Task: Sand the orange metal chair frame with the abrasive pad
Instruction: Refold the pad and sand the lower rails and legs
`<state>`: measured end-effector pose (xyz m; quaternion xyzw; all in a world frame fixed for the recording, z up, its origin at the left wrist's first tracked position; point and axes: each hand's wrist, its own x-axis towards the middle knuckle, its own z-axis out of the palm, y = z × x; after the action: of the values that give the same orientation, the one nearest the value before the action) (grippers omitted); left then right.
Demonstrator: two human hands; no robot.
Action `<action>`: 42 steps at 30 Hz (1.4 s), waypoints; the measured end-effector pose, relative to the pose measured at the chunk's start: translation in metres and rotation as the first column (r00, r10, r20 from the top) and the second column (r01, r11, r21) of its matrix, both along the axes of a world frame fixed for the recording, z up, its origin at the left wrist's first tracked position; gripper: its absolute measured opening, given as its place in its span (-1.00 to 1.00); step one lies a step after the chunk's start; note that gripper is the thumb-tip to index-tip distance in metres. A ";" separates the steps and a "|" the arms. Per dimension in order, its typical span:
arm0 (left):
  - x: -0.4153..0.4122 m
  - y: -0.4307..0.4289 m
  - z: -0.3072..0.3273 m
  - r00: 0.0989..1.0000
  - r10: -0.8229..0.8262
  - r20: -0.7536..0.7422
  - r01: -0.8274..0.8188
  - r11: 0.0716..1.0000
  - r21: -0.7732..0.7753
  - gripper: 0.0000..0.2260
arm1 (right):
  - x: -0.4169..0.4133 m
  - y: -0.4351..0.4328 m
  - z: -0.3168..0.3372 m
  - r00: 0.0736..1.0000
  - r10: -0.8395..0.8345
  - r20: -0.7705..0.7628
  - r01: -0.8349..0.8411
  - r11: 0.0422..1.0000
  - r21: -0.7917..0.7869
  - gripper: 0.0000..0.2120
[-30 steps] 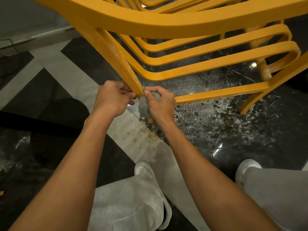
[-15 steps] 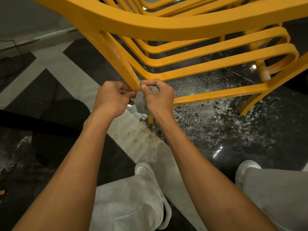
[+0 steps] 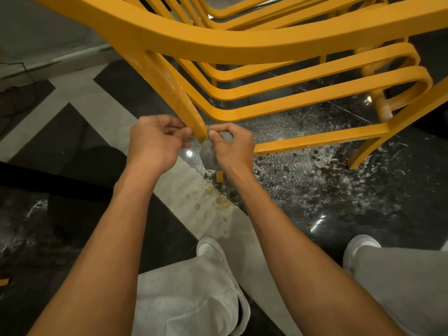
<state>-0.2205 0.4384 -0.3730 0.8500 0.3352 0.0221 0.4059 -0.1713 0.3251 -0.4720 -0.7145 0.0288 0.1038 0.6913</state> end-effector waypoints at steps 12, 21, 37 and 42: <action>-0.001 -0.003 0.004 1.000 -0.024 -0.003 0.024 0.998 0.059 -0.94 | -0.001 -0.001 0.022 0.993 -0.006 0.116 -0.001 0.998 0.062 -0.95; -0.002 -0.003 0.005 1.000 -0.008 0.026 0.008 1.000 0.003 -0.93 | -0.005 0.002 0.018 0.992 -0.028 0.120 0.020 0.998 0.061 -0.96; -0.005 -0.001 0.007 0.997 0.024 0.068 -0.020 0.998 -0.058 -0.87 | -0.008 0.001 0.015 0.999 -0.033 0.029 0.032 0.998 0.055 -0.95; -0.005 0.000 0.008 0.996 0.029 0.085 -0.026 0.999 -0.033 -0.88 | -0.002 0.006 0.034 0.990 -0.037 0.134 0.026 0.996 0.085 -0.94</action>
<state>-0.2252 0.4385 -0.3652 0.8369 0.3296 0.0584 0.4330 -0.1736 0.3307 -0.4377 -0.6900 -0.0112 0.0450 0.7223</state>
